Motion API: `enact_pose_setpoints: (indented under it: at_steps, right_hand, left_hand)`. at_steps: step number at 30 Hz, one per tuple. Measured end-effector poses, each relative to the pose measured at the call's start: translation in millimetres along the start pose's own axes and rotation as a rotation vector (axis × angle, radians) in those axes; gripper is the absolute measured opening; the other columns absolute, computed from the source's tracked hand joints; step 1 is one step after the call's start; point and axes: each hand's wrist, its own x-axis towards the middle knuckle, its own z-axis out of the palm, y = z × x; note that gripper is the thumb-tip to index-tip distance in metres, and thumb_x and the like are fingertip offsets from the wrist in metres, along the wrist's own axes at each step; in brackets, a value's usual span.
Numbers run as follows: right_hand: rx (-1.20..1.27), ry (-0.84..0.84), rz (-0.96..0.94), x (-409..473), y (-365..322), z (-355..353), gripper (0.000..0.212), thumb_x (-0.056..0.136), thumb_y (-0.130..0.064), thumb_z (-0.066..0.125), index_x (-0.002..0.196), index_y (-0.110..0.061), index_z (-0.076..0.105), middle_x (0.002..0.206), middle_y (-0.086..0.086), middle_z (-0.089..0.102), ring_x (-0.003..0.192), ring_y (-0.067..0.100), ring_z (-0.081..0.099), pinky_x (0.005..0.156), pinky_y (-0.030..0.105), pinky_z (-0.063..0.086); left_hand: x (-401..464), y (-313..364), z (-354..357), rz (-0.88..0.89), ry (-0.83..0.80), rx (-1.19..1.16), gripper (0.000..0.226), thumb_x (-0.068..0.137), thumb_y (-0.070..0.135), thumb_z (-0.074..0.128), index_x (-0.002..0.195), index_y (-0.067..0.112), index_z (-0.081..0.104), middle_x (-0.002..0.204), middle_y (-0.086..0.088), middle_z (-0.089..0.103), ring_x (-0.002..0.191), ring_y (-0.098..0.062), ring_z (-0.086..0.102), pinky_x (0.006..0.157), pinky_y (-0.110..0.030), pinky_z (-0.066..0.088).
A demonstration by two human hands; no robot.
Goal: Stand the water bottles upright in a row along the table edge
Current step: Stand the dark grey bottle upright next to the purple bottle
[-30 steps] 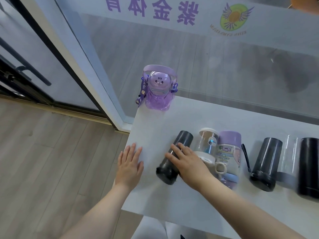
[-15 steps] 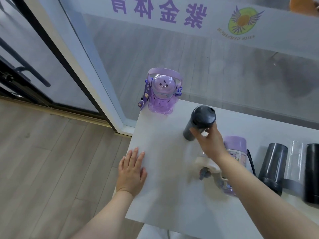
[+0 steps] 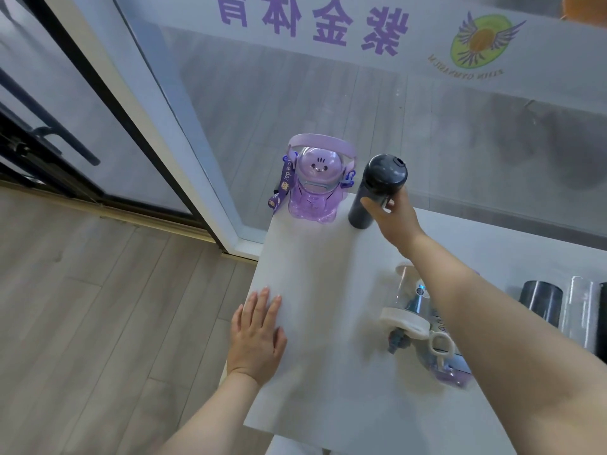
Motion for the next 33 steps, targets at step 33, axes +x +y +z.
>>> enact_pose_setpoints:
  at_steps: [33]
  right_hand:
    - [-1.178,-0.719,-0.475,-120,60,-103,0.088,0.082,-0.01,0.056,0.153,-0.04,0.013,0.163,-0.003,-0.012,0.15,0.019,-0.013,0.114,0.027,-0.009]
  left_hand:
    - [27,114,24,0.069,0.002,-0.105,0.06,0.087,0.032,0.039,0.145,0.021,0.032,0.155,-0.005,0.031,0.143,-0.024,0.022,0.114,-0.051,0.01]
